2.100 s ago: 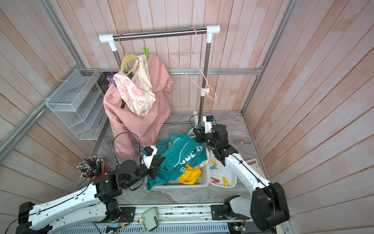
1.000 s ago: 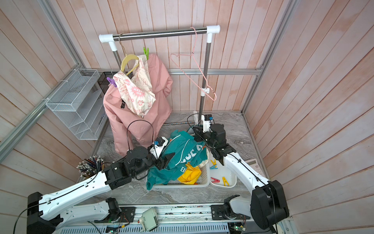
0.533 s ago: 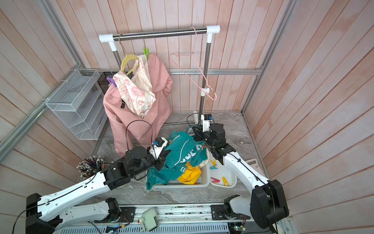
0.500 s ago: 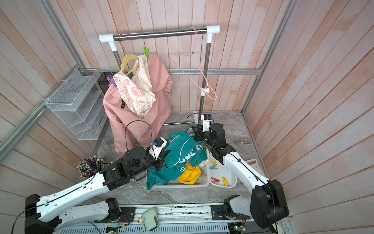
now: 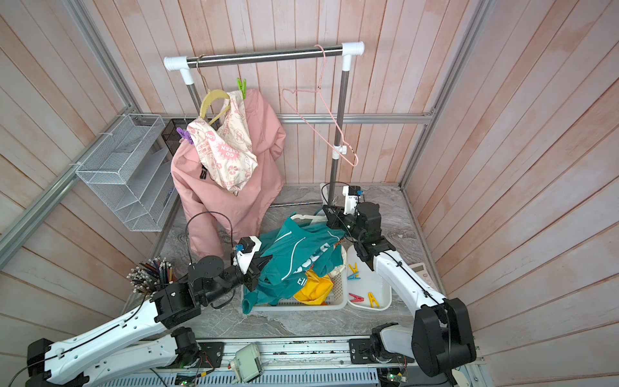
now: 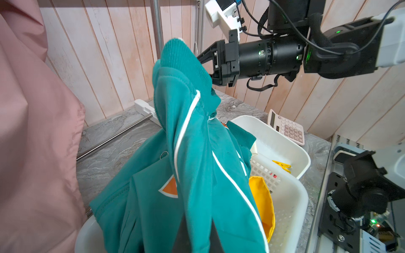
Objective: Remove the clothespins securing jackets to the hanger
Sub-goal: Remove the jacket from the hanger.
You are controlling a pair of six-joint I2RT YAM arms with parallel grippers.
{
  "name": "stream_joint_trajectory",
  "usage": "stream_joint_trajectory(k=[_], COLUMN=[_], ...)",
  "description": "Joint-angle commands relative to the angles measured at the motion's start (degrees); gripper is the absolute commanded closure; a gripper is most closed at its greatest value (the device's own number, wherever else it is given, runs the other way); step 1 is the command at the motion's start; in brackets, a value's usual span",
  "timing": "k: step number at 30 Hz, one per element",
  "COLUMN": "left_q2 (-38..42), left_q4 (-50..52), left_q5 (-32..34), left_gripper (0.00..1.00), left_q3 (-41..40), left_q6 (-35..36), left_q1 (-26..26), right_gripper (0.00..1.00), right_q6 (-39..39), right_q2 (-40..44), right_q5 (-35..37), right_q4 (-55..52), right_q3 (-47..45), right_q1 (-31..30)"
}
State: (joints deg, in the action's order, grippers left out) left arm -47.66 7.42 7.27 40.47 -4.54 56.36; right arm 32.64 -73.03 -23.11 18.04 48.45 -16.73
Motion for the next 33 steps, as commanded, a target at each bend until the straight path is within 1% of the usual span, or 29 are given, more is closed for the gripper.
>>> stream_joint_trajectory(k=[1,5,8,11,17,22,23,24,25,26,28,31,33], left_q2=[2.5,0.6,-2.3,-6.4,-13.1,-14.0,-13.6,-12.9,-12.2,-11.2,-9.2,-6.6,-5.1], left_q4=[-2.6,-2.3,-2.5,-2.5,-1.2,-0.6,-0.4,-0.2,-0.4,-0.7,-0.9,-0.7,-0.5], left_q5=[-1.0,-1.0,-1.1,-2.1,-1.7,-0.8,-0.6,-0.6,-0.8,-0.9,-0.3,1.4,2.6], left_gripper=[1.00,1.00,1.00,1.00,1.00,0.99,0.94,0.85,0.69,0.56,0.37,0.23,0.19], left_q3=[-1.5,-2.0,-1.9,-1.0,0.2,0.5,0.7,1.1,1.6,1.8,3.0,5.1,6.4], left_q6=[-2.8,-4.0,-4.4,-4.8,-5.3,-5.5,-5.4,-5.4,-5.3,-5.1,-4.6,-3.6,-2.6], left_q1=[0.0,0.0,0.0,0.0,0.0,0.0,0.0,0.0,0.0,0.0,0.0,0.0,0.0], right_gripper=[1.00,1.00,1.00,1.00,1.00,1.00,1.00,1.00,1.00,1.00,1.00,1.00,1.00], right_q6=[2.1,4.1,4.7,4.9,6.1,5.2,4.9,4.4,3.9,3.2,1.3,-0.4,-1.0], right_q2=[-0.4,-0.5,-0.2,0.6,1.9,1.8,1.7,1.5,1.3,1.2,1.0,0.9,0.9], right_q5=[3.9,1.0,-1.1,-1.5,-2.2,-1.5,-1.4,-1.5,-1.5,-1.4,-1.1,-0.9,-0.9], right_q4=[4.1,6.7,8.0,7.8,8.6,9.2,9.4,9.7,9.9,9.8,9.3,9.0,9.1], right_q3=[-1.3,-1.4,-1.0,0.0,1.7,2.4,2.4,2.5,2.6,2.8,3.4,3.7,3.8], right_q1=[3.3,3.5,3.0,2.2,0.1,-2.7,-3.2,-3.9,-4.5,-5.0,-6.2,-7.4,-7.7])
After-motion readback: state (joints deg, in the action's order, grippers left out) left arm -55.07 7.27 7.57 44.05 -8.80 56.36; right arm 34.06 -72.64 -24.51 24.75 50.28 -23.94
